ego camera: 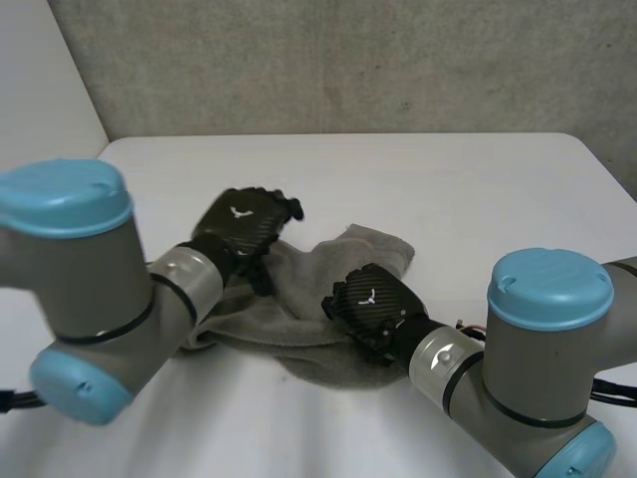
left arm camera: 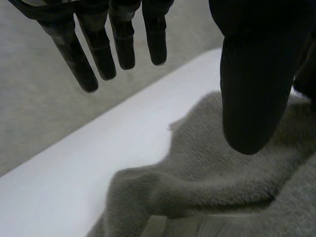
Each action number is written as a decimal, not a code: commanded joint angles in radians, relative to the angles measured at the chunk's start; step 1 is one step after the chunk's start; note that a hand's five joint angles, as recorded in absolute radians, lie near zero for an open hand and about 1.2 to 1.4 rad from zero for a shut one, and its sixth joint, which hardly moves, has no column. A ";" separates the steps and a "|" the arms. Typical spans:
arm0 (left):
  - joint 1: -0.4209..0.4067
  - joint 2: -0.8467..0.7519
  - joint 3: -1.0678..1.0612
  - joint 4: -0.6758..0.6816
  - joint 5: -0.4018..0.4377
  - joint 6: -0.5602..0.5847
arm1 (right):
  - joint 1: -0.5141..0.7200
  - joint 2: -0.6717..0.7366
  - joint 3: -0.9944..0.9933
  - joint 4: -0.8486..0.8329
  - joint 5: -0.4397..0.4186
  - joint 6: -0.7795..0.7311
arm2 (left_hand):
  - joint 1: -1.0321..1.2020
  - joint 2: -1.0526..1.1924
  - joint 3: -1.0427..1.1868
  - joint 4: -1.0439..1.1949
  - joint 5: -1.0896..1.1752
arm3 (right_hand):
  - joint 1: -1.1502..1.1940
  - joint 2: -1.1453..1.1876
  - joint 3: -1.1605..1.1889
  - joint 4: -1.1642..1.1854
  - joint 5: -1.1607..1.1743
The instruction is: Fold the towel.
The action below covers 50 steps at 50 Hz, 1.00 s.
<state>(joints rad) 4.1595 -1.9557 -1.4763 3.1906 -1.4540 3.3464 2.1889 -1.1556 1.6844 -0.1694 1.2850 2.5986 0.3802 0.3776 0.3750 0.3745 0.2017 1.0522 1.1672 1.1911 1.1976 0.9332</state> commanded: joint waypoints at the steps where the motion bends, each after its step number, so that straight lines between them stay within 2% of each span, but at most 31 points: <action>1: 0.063 -0.176 0.105 -0.060 0.050 0.203 | 0.000 0.001 0.009 -0.001 -0.001 0.000 | 0.250 0.252 0.255 0.255 0.253 | 0.344 0.229 0.205 0.199 0.289; 5: 0.074 -0.229 0.116 -0.084 0.055 0.255 | -0.001 -0.001 0.012 -0.007 -0.001 0.000 | 0.303 0.306 0.308 0.309 0.307 | 0.344 0.229 0.205 0.199 0.289; 18: 0.094 -0.223 0.076 -0.238 0.053 0.263 | -0.001 -0.001 0.009 -0.010 0.002 -0.002 | 0.297 0.300 0.302 0.303 0.301 | 0.344 0.229 0.205 0.199 0.289; 26: 0.103 -0.229 0.056 -0.224 0.053 0.263 | 0.000 0.001 0.011 -0.012 0.002 -0.002 | 0.227 0.230 0.232 0.233 0.231 | 0.344 0.229 0.205 0.199 0.289; 36: 0.105 -0.238 0.042 -0.179 0.049 0.265 | 0.000 0.005 0.008 -0.012 0.005 -0.009 | 0.247 0.250 0.252 0.253 0.251 | 0.344 0.229 0.205 0.199 0.289; 37: 0.105 -0.239 0.042 -0.181 0.046 0.268 | 0.000 0.005 0.006 -0.012 0.005 -0.011 | 0.337 0.340 0.343 0.343 0.341 | 0.344 0.229 0.205 0.199 0.289; 38: 0.103 -0.238 0.040 -0.179 0.040 0.272 | -0.001 0.005 0.003 -0.013 0.007 -0.012 | 0.713 0.716 0.718 0.719 0.717 | 0.344 0.229 0.205 0.199 0.289; 39: 0.103 -0.238 0.040 -0.179 0.040 0.272 | -0.001 0.005 0.003 -0.013 0.007 -0.012 | 0.717 0.720 0.722 0.723 0.721 | 0.344 0.229 0.205 0.199 0.289; 40: 0.103 -0.235 0.040 -0.175 0.041 0.275 | -0.001 0.005 -0.002 -0.013 0.008 -0.012 | 0.897 0.900 0.902 0.903 0.901 | 0.344 0.229 0.205 0.199 0.289; 41: 0.103 -0.235 0.040 -0.175 0.041 0.275 | -0.001 0.005 -0.009 -0.013 0.010 -0.012 | 0.899 0.902 0.904 0.905 0.903 | 0.344 0.229 0.205 0.199 0.289; 42: 0.103 -0.229 0.045 -0.161 0.040 0.275 | -0.001 0.005 -0.009 -0.013 0.010 -0.012 | 1.015 1.017 1.020 1.021 1.019 | 0.344 0.229 0.205 0.199 0.289; 44: 0.103 -0.221 0.050 -0.129 0.032 0.275 | -0.005 0.004 -0.032 -0.024 0.011 -0.017 | 1.016 1.019 1.021 1.022 1.020 | 0.344 0.229 0.205 0.199 0.289; 46: 0.103 -0.175 0.059 -0.010 0.023 0.265 | -0.008 0.004 -0.050 -0.038 0.017 -0.015 | 1.016 1.019 1.021 1.022 1.020 | 0.344 0.229 0.205 0.199 0.289; 49: 0.103 -0.152 0.060 0.052 0.021 0.262 | -0.009 0.007 -0.099 -0.083 0.040 -0.018 | 1.016 1.019 1.021 1.022 1.020 | 0.344 0.229 0.205 0.199 0.289; 50: 0.103 -0.131 0.063 0.127 0.020 0.257 | -0.009 0.013 -0.138 -0.116 0.063 -0.017 | 1.016 1.019 1.021 1.022 1.020 | 0.344 0.229 0.205 0.199 0.289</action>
<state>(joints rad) 4.2630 -2.1573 -1.4252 3.1119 -1.4243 3.6167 2.1834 -1.1508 1.6442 -0.2025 1.3013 2.5830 0.9823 1.1901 1.1896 1.1904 1.0090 1.0522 1.1672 1.1912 1.1977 0.9374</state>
